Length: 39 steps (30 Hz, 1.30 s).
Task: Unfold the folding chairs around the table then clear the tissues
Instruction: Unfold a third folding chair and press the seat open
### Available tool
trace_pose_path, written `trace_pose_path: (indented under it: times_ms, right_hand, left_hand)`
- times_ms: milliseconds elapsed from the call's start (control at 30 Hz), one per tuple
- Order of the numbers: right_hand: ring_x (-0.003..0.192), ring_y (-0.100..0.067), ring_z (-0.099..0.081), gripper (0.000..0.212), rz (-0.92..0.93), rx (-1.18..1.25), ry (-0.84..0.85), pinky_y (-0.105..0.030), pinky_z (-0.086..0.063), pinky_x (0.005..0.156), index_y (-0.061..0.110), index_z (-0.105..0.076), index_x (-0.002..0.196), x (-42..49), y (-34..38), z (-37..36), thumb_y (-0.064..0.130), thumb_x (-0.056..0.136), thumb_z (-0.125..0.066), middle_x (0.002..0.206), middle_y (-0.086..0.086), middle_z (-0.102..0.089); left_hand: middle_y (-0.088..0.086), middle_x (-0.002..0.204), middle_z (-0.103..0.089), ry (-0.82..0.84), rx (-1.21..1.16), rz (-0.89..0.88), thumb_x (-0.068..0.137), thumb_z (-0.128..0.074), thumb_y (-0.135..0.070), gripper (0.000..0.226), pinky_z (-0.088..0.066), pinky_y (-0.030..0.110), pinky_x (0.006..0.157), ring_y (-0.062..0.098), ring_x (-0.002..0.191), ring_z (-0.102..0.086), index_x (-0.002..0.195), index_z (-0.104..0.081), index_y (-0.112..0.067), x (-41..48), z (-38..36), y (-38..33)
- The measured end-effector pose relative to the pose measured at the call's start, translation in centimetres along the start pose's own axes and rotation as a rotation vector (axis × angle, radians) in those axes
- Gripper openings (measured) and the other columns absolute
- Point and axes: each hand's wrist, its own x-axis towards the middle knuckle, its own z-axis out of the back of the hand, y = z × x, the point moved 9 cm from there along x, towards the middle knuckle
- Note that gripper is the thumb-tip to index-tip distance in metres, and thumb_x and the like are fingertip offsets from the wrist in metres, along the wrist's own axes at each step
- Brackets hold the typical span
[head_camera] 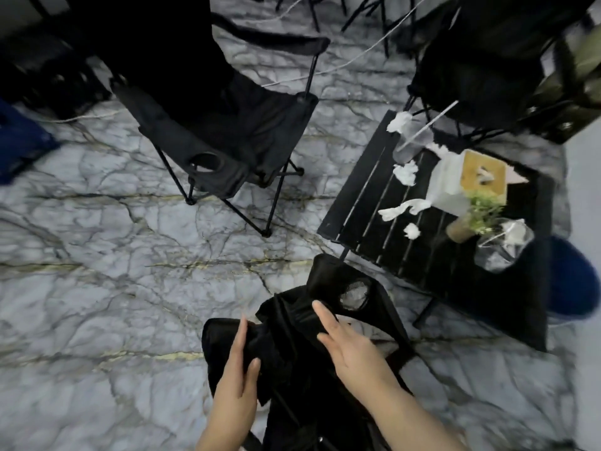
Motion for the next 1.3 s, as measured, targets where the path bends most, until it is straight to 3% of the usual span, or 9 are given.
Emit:
trace_pose_path:
  times_ms: [133, 200, 300, 400, 533, 767, 1033, 1167, 1300]
  right_hand:
    - [0.113, -0.016, -0.053, 0.074, -0.049, 0.011, -0.172, -0.016, -0.039, 0.085, 0.084, 0.025, 0.098, -8.2, 1.6, 6.7, 0.042, 0.093, -0.036, 0.136, -0.004, -0.053]
    - [0.11, -0.014, -0.058, 0.084, -0.117, 0.037, -0.242, -0.017, -0.037, 0.079, 0.084, 0.027, 0.098, -12.2, 2.1, 8.9, 0.035, 0.095, -0.042, 0.142, 0.003, -0.046]
    - [0.09, -0.012, -0.062, 0.08, -0.19, 0.136, -0.403, -0.027, -0.043, 0.084, 0.075, 0.015, 0.121, -18.4, 2.5, 11.2, 0.036, 0.092, -0.049, 0.135, -0.01, -0.054]
    - [0.132, -0.022, -0.042, 0.077, -0.297, 0.257, -0.498, -0.037, -0.037, 0.108, 0.041, -0.011, 0.144, -24.2, 1.6, 11.8, 0.054, 0.081, -0.053, 0.146, -0.008, -0.041]
    - [0.137, -0.018, -0.033, 0.113, -0.403, 0.274, -0.524, -0.042, -0.033, 0.112, 0.025, -0.013, 0.148, -30.9, 0.6, 11.7, 0.084, 0.058, -0.049, 0.152, -0.002, -0.032]
    - [0.106, -0.021, -0.058, 0.043, -0.434, 0.331, -0.844, -0.041, -0.047, 0.097, 0.009, -0.047, 0.119, -42.4, 0.1, 11.8, 0.013, 0.083, -0.068, 0.11, -0.004, -0.062]
    - [0.074, -0.022, -0.054, 0.036, -0.541, 0.398, -0.872, -0.022, -0.041, 0.064, 0.024, -0.044, 0.075, -51.5, -5.1, 7.0, 0.002, 0.077, -0.072, 0.073, -0.002, -0.054]
    - [0.072, -0.023, -0.051, 0.03, -0.563, 0.403, -0.837, -0.009, -0.035, 0.056, 0.016, -0.048, 0.072, -54.9, -6.5, 4.0, -0.005, 0.078, -0.068, 0.069, -0.001, -0.052]
    - [0.084, -0.014, -0.056, 0.021, -0.515, 0.354, -0.716, -0.01, -0.043, 0.07, 0.019, -0.054, 0.093, -54.5, -6.0, 3.3, 0.004, 0.083, -0.065, 0.089, 0.008, -0.058]
  left_hand:
    - [-0.031, 0.138, -0.028, 0.052, 0.012, -0.089, 0.091, -0.048, -0.007, 0.09, -0.029, -0.003, 0.094, -0.002, 0.128, -0.034, 0.108, -0.006, -0.085, -4.7, 2.4, -3.9]
    - [-0.017, 0.147, -0.03, 0.134, 0.014, -0.169, 0.091, -0.049, -0.009, 0.088, -0.032, 0.013, 0.104, -0.001, 0.132, -0.036, 0.117, -0.005, -0.08, -6.4, 3.0, -5.8]
    - [-0.037, 0.13, -0.045, 0.223, 0.026, -0.221, 0.092, -0.049, -0.013, 0.077, -0.04, 0.024, 0.097, -0.019, 0.114, -0.045, 0.121, -0.014, -0.075, -9.1, 3.5, -8.0]
    - [-0.054, 0.101, -0.05, 0.307, 0.082, -0.293, 0.093, -0.048, -0.014, 0.061, -0.042, 0.016, 0.083, -0.027, 0.096, -0.049, 0.121, -0.024, -0.063, -12.3, 3.1, -10.8]
    - [-0.048, 0.097, -0.053, 0.383, 0.175, -0.388, 0.093, -0.049, -0.019, 0.035, -0.045, 0.018, 0.074, -0.02, 0.092, -0.054, 0.111, -0.037, -0.047, -16.3, 2.4, -13.7]
    - [-0.015, 0.092, -0.059, 0.355, 0.19, -0.483, 0.092, -0.047, -0.009, 0.036, -0.049, 0.014, 0.066, -0.015, 0.08, -0.06, 0.101, -0.038, -0.043, -20.1, 2.7, -15.2]
    - [0.01, 0.092, -0.058, 0.214, 0.232, -0.397, 0.088, -0.047, 0.011, 0.021, -0.047, 0.025, 0.074, 0.031, 0.084, -0.059, 0.098, -0.047, -0.008, -22.6, 6.8, -10.3]
    - [0.01, 0.085, -0.058, 0.217, 0.331, -0.389, 0.083, -0.051, 0.016, 0.021, -0.05, 0.022, 0.068, 0.028, 0.081, -0.061, 0.091, -0.05, -0.004, -25.5, 7.3, -7.5]
    - [0.007, 0.086, -0.056, 0.189, 0.278, -0.328, 0.083, -0.052, 0.016, 0.026, -0.049, 0.027, 0.074, 0.009, 0.082, -0.058, 0.096, -0.05, -0.007, -27.7, 7.9, -6.9]
